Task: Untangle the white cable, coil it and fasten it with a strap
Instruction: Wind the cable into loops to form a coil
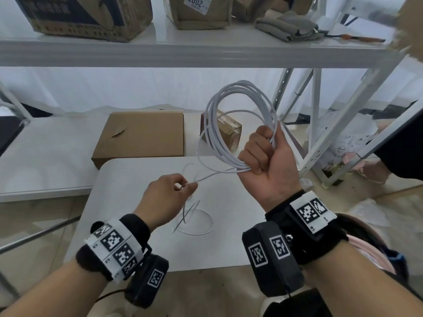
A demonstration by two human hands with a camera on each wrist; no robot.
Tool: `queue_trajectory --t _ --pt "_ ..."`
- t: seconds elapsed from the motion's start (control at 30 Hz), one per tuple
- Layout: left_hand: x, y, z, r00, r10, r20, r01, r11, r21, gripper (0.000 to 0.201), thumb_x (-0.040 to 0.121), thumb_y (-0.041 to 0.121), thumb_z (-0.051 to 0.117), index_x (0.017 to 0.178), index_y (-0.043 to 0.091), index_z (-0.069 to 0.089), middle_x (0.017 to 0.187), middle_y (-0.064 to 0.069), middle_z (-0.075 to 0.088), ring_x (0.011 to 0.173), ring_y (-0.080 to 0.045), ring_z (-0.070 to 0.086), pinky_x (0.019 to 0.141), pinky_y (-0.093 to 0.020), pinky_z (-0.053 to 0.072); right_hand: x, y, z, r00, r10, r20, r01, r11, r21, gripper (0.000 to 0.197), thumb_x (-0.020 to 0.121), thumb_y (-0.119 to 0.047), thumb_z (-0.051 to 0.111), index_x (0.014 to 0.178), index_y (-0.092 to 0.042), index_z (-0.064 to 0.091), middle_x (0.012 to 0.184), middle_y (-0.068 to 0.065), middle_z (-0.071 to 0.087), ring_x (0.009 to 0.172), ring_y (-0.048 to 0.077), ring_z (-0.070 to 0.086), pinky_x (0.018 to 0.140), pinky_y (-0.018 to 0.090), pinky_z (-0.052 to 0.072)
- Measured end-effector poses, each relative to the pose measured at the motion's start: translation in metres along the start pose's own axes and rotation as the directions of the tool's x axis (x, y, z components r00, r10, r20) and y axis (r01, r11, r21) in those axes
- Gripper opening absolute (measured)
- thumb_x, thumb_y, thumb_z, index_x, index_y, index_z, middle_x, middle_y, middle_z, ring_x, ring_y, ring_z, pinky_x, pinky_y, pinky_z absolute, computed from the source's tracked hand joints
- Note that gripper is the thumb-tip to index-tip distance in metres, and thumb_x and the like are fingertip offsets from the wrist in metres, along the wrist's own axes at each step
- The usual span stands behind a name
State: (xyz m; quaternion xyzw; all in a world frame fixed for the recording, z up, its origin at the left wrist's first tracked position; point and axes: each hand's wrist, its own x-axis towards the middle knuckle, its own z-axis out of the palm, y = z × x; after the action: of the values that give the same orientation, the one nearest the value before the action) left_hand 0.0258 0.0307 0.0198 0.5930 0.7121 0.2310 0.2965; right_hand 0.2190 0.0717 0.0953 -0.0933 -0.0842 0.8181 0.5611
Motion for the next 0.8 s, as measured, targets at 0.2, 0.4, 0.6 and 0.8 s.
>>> queue_trajectory --t 0.2,0.4,0.6,0.8 --pt "0.011 -0.007 -0.006 0.995 -0.095 -0.002 0.092 0.970 -0.227 0.055 0.103 0.057 0.034 0.089 0.016 0.069 0.089 -0.003 0.072 0.090 -0.025 0.067 0.088 -0.044 0.053 -0.001 -0.005 0.000 0.999 -0.030 -0.023 0.029 0.999 -0.039 0.057 0.105 -0.048 0.034 0.060 -0.016 0.049 0.039 -0.006 0.025 0.037 0.008 0.008 0.030 0.018 0.015" --pt "0.014 0.013 -0.027 0.987 -0.160 0.000 0.099 0.612 -0.784 0.025 0.105 0.017 0.044 0.093 0.003 0.061 0.107 -0.027 0.069 0.101 -0.036 0.069 0.098 -0.041 0.055 0.002 -0.009 -0.003 0.994 -0.075 -0.080 0.070 0.996 -0.059 0.058 0.104 -0.050 0.034 0.059 -0.016 0.049 0.040 -0.007 0.024 0.031 0.008 0.013 0.030 0.018 0.015" --pt "0.018 0.002 -0.035 0.969 -0.237 -0.065 0.094 0.603 -0.792 0.029 0.101 0.034 0.056 0.090 0.007 0.062 0.085 -0.010 0.059 0.081 -0.022 0.062 0.079 -0.029 0.053 0.002 -0.018 -0.003 0.993 -0.099 -0.061 0.097 0.995 -0.032 0.054 0.104 -0.047 0.036 0.061 -0.017 0.046 0.040 -0.007 0.025 0.039 0.007 0.007 0.031 0.018 0.014" --pt "0.011 0.009 -0.041 0.984 -0.176 0.003 0.126 0.696 -0.707 0.065 0.098 0.065 0.035 0.096 0.013 0.073 0.104 -0.017 0.068 0.098 -0.030 0.070 0.094 -0.039 0.055 0.000 -0.014 -0.001 0.999 -0.036 -0.001 0.036 0.995 -0.096 0.058 0.105 -0.048 0.033 0.059 -0.017 0.050 0.047 -0.008 0.013 0.037 0.008 0.008 0.030 0.018 0.015"
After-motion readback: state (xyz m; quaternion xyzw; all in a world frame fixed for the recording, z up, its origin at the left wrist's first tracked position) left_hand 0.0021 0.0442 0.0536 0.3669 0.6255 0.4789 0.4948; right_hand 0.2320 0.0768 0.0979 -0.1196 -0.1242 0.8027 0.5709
